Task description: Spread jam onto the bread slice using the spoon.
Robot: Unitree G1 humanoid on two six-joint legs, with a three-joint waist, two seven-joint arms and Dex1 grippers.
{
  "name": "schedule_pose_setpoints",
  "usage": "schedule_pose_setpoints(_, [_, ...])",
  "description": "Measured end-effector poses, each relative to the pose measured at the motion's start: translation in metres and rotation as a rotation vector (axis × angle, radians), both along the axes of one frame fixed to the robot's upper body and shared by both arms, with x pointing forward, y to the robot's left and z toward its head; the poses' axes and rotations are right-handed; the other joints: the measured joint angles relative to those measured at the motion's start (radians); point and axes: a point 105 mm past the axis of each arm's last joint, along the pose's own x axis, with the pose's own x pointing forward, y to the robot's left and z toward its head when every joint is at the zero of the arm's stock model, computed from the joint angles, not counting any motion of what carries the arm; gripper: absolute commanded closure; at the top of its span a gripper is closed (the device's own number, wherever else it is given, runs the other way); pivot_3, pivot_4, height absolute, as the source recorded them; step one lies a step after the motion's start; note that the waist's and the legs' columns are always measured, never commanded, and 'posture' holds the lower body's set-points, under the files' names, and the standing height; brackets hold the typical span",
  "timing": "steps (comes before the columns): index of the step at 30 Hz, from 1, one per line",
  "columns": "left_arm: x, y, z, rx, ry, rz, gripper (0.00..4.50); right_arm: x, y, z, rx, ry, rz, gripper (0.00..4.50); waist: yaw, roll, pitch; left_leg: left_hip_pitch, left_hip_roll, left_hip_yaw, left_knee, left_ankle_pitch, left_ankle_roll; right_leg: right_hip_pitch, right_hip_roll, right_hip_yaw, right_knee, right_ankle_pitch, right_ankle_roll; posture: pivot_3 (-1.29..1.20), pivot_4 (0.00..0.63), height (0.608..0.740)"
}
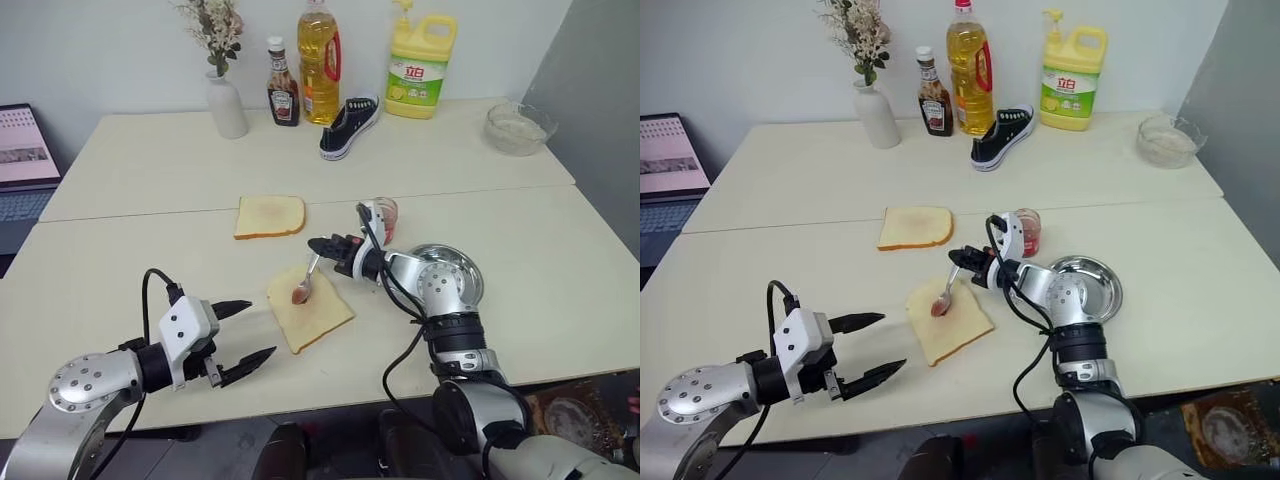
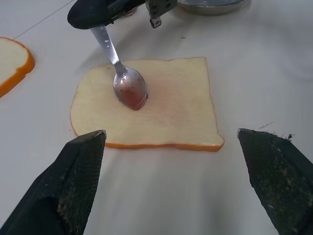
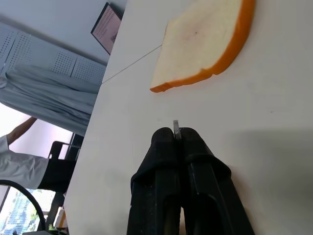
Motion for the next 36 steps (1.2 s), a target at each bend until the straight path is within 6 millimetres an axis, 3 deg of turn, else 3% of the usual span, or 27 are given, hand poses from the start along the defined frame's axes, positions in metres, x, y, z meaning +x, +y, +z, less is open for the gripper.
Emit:
schedule_pose_setpoints(21, [0.005,-0.004,0.000,-0.007,0.005,-0.049,0.00,-0.028,-0.033,-0.007,-0.021,0.021,0.034,4.47,-0.001,0.000,0.000,0.000,0.000,0.000,0.000,0.000,0.000,0.000,0.000,0.000,0.000,0.000,0.000,0.00,0.150,0.740])
schedule_pose_setpoints(26, [0.007,-0.001,0.001,-0.006,0.002,-0.033,0.00,-0.029,-0.027,-0.002,-0.003,0.030,0.058,4.47,-0.001,0.000,0.000,0.000,0.000,0.000,0.000,0.000,0.000,0.000,0.001,0.000,0.000,0.000,0.000,0.00,0.150,0.740])
schedule_pose_setpoints(32, [0.005,0.003,-0.001,-0.003,0.008,-0.013,0.00,-0.007,-0.008,0.026,0.067,-0.014,0.041,4.47,-0.003,0.000,0.000,0.001,0.002,0.000,0.000,0.000,0.000,0.000,0.002,0.000,0.000,0.000,0.000,0.00,0.150,0.740])
schedule_pose_setpoints(36, [0.005,0.004,0.000,-0.002,0.006,-0.005,0.00,0.006,0.004,0.021,0.074,-0.001,0.017,4.47,-0.003,0.000,0.000,0.000,0.001,0.000,0.000,0.000,0.000,0.000,0.002,0.001,0.000,0.000,0.000,0.00,0.150,0.740])
